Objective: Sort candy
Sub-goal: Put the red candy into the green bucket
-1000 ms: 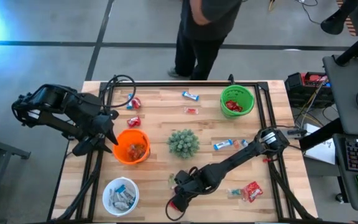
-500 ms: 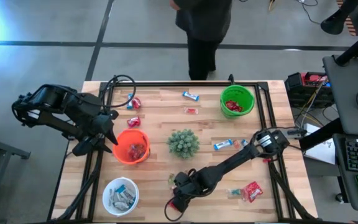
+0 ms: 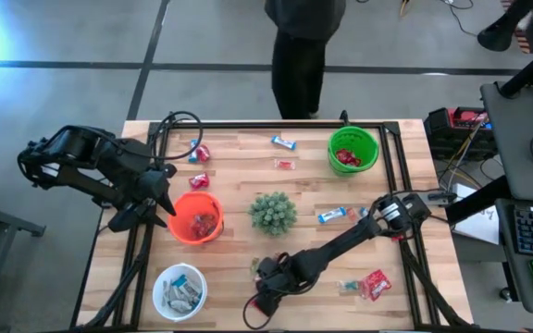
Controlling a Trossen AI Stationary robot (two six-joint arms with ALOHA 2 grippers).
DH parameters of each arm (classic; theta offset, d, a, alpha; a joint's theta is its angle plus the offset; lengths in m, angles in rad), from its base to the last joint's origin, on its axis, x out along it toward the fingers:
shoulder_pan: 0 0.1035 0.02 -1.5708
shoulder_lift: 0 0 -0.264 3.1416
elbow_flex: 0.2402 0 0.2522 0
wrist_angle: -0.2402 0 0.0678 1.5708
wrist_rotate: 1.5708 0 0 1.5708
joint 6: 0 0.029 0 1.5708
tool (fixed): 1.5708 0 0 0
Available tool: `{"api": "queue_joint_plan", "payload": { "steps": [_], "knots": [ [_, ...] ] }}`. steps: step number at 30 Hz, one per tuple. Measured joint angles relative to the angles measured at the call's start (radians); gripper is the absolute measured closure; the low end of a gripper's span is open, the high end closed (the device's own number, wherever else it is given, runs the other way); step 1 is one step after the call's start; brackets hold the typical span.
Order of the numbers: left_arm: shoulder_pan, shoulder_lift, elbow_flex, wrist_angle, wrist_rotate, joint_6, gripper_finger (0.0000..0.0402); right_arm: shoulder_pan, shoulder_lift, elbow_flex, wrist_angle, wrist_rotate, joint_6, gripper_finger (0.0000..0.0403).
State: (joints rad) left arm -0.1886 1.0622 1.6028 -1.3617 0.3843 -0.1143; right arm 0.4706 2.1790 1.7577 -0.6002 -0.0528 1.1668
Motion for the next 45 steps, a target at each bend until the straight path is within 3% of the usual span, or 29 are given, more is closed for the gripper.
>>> {"api": "queue_joint_plan", "payload": {
  "steps": [13,16,20,22,38,45],
  "knots": [
    [0.0,-0.003,0.0,0.0,0.0,-0.003,0.0253,-0.006,0.052,0.002,0.039,-0.031,0.012,0.0238],
    [0.0,-0.003,0.0,0.0,0.0,-0.003,0.0253,-0.008,0.052,0.002,0.041,-0.052,0.012,0.0279],
    [0.0,-0.003,0.0,0.0,0.0,-0.001,0.0253,-0.008,0.053,0.002,0.052,-0.092,0.01,0.0373],
    [0.0,-0.003,0.0,0.0,0.0,0.0,0.0253,-0.006,0.053,0.002,0.052,-0.107,0.011,0.0385],
    [0.0,-0.003,0.0,0.0,0.0,0.001,0.0253,-0.006,0.015,0.085,0.056,-0.101,-0.002,0.0395],
    [0.0,-0.003,0.0,0.0,0.0,0.001,0.0253,-0.006,0.015,0.163,-0.021,-0.042,-0.04,0.0395]
  ]
}}
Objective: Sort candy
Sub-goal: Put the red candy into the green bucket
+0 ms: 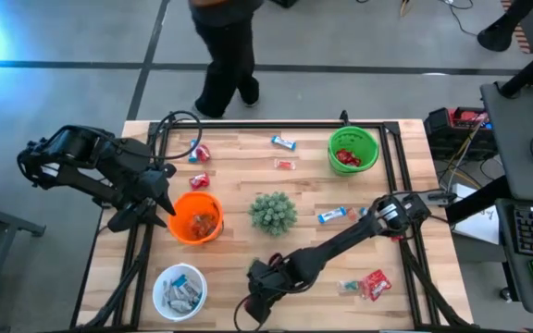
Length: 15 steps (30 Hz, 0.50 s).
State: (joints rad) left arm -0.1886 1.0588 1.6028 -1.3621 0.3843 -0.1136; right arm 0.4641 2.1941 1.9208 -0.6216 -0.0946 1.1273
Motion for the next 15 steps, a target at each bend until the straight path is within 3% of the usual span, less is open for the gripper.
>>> {"api": "queue_joint_plan", "payload": {
  "steps": [8,15],
  "knots": [
    [0.0,0.0,0.0,-0.004,-0.019,-0.007,0.0253,-0.025,0.0,0.122,-0.299,0.141,-0.047,0.0395],
    [0.001,0.0,0.0,-0.052,-0.123,0.0,0.0253,-0.079,-0.002,0.189,-0.476,0.181,-0.121,0.0395]
  ]
}}
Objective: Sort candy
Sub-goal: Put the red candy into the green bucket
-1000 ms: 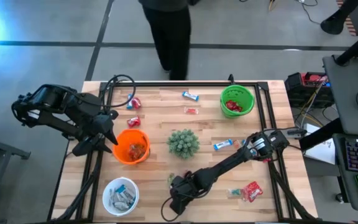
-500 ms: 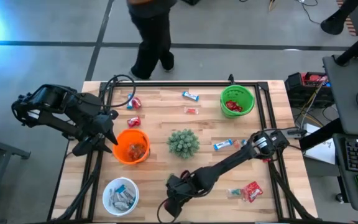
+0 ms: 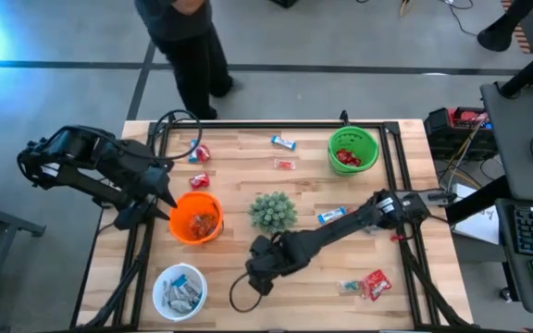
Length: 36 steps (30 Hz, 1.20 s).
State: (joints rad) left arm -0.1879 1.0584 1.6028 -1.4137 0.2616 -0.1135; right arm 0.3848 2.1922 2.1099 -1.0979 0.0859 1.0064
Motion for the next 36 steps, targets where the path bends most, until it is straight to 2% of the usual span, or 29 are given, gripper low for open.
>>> {"api": "queue_joint_plan", "payload": {
  "steps": [8,13,21,25,32,36],
  "knots": [
    [0.0,0.006,0.0,-0.029,-0.018,0.0,0.0253,-0.088,-0.025,0.027,-0.165,0.012,-0.152,0.0394],
    [0.0,0.006,0.0,-0.022,-0.021,-0.028,0.0253,-0.135,-0.099,0.027,-0.205,-0.032,-0.216,0.0394],
    [0.0,0.004,0.0,-0.019,-0.144,-0.059,0.0253,-0.179,-0.293,0.024,-0.289,-0.029,-0.278,0.0394],
    [0.0,0.008,0.0,-0.017,-0.204,-0.083,0.0253,-0.218,-0.386,0.022,-0.314,0.021,-0.322,0.0394],
    [0.0,0.027,0.0,-0.01,-0.301,-0.154,0.0253,-0.317,-0.503,0.017,-0.477,0.131,-0.38,0.0394],
    [0.0,0.046,-0.001,0.005,-0.353,-0.181,0.0253,-0.398,-0.559,-0.006,-0.472,0.134,-0.47,0.0394]
  ]
}}
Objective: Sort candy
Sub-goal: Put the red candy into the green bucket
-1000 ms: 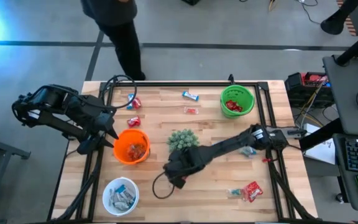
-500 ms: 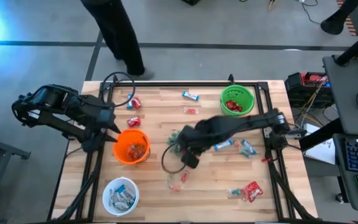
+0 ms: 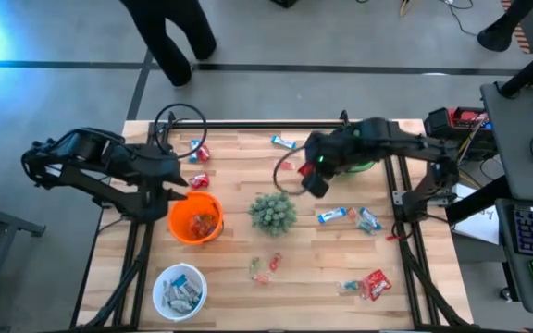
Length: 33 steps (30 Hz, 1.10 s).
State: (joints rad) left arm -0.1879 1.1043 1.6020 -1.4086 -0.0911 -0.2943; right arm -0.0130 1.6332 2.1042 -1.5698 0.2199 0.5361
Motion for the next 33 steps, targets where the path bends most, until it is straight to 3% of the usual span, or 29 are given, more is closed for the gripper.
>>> {"api": "queue_joint_plan", "payload": {
  "steps": [8,18,33],
  "knots": [
    [0.004,0.04,0.0,0.006,-0.086,-0.019,0.0253,-0.195,-0.085,-0.128,-0.001,-0.003,-0.142,0.0394],
    [0.035,0.048,0.0,-0.003,-0.178,-0.044,0.0253,-0.433,-0.2,-0.421,0.017,-0.01,-0.248,0.0394],
    [0.126,0.044,0.0,-0.006,-0.413,-0.172,0.0253,-0.695,-0.33,-0.786,0.3,-0.123,-0.437,0.0394]
  ]
}}
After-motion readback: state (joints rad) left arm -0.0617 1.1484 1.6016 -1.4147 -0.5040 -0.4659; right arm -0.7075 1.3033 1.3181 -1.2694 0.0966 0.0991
